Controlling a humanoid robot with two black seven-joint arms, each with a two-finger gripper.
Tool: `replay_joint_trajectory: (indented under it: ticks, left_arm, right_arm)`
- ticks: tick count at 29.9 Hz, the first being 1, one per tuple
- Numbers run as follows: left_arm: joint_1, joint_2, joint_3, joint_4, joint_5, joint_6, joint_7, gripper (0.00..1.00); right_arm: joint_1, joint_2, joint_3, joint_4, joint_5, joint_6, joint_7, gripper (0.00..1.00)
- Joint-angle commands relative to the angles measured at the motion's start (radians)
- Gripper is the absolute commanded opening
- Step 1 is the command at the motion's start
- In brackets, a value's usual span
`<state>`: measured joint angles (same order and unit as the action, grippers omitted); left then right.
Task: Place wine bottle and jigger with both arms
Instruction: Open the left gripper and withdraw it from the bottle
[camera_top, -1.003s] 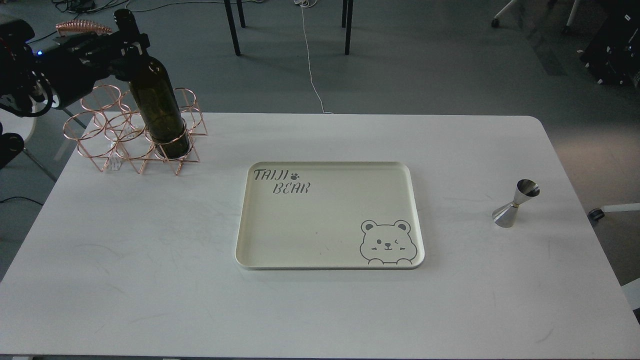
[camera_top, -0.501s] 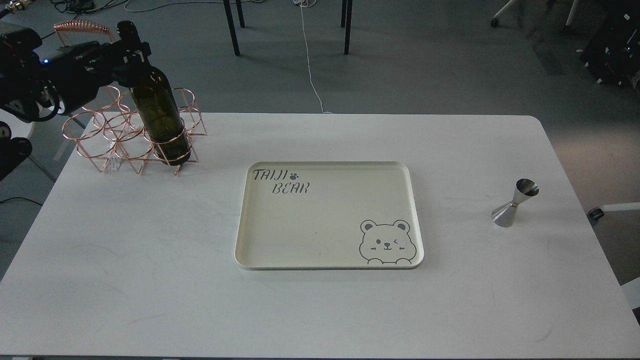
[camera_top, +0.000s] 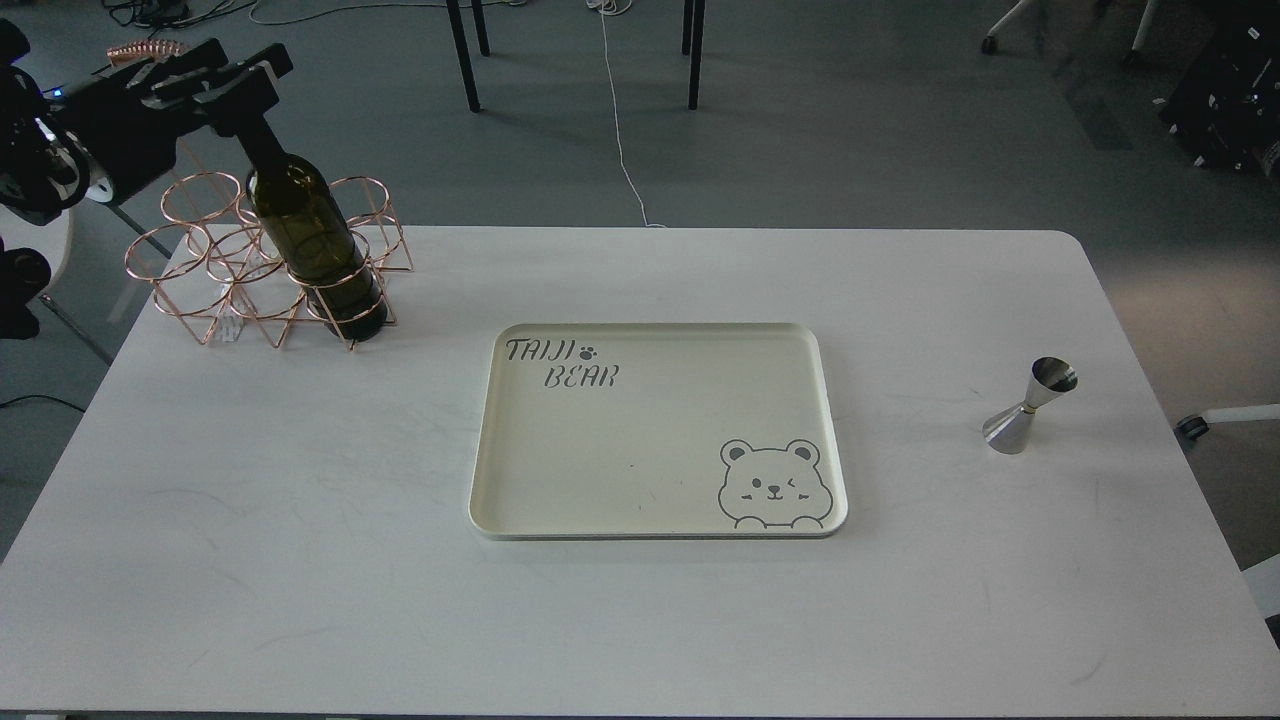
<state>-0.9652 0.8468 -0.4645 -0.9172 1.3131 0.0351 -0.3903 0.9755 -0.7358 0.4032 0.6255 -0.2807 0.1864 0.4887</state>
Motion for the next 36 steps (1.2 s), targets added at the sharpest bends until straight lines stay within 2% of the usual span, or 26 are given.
replay_joint_trajectory:
  ticks: [1, 10, 13, 16, 20, 27, 30, 36]
  left_arm:
    - [-0.018, 0.026, 0.003, 0.000, -0.277, -0.004, 0.001, 0.98]
    - [-0.018, 0.075, 0.001, 0.000, -0.791, -0.011, 0.005, 0.98]
    - [-0.004, 0.089, 0.003, 0.001, -0.983, -0.043, 0.004, 0.98]
    - [0.017, 0.083, 0.004, 0.030, -1.175, -0.089, 0.002, 0.98]
    - [0.046, 0.049, 0.003, 0.113, -1.379, -0.197, 0.001, 0.98]
    - [0.114, -0.067, 0.001, 0.305, -1.728, -0.458, 0.008, 0.98]
    - [0.117, -0.135, 0.001, 0.405, -1.753, -0.504, 0.011, 0.98]
    - [0.137, -0.227, -0.028, 0.521, -1.758, -0.524, 0.028, 0.98]
  right_arm:
    - [-0.001, -0.002, 0.000, 0.003, 0.002, 0.002, 0.000, 0.97]
    - [-0.014, -0.004, 0.046, 0.000, 0.002, -0.002, 0.000, 0.99]
    - [-0.026, -0.005, 0.046, -0.001, 0.002, -0.010, 0.000, 0.99]
    - [-0.029, -0.013, 0.054, -0.012, 0.003, -0.013, 0.000, 0.99]
    - [-0.034, -0.004, 0.071, -0.038, 0.064, -0.002, 0.000, 0.98]
    - [-0.067, 0.001, 0.080, -0.062, 0.383, 0.002, 0.000, 0.99]
    - [-0.074, 0.036, 0.080, -0.099, 0.451, 0.007, -0.001, 0.99]
    - [-0.100, 0.145, 0.097, -0.207, 0.497, 0.108, -0.065, 0.99]
